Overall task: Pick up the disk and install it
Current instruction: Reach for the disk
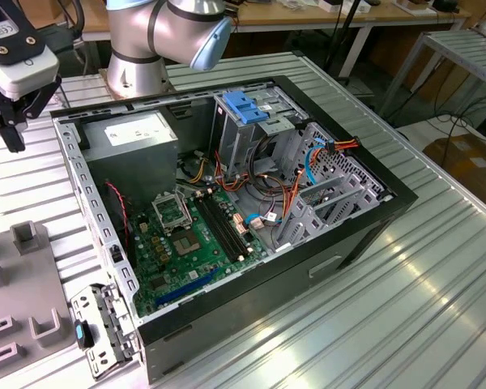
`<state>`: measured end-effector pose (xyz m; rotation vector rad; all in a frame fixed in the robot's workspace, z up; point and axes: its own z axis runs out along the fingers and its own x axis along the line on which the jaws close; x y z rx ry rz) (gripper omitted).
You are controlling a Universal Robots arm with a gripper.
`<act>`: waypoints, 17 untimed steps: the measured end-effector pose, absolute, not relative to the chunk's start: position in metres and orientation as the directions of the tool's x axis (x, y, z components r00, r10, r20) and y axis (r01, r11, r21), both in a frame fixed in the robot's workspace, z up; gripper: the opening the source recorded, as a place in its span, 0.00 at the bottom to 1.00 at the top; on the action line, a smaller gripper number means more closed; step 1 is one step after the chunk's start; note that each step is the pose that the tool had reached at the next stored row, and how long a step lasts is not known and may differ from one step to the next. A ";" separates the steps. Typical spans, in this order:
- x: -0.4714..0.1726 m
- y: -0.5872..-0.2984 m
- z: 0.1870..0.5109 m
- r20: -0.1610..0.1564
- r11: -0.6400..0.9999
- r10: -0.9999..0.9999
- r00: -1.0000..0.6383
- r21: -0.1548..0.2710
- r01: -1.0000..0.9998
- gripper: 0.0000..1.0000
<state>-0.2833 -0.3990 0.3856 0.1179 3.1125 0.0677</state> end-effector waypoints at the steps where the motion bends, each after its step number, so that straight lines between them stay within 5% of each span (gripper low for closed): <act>1: -0.284 -0.399 0.386 -0.024 0.996 0.076 -0.997 0.044 0.075 0.11; 17: -0.297 -0.398 0.385 -0.024 0.996 0.076 -0.997 0.044 0.075 0.11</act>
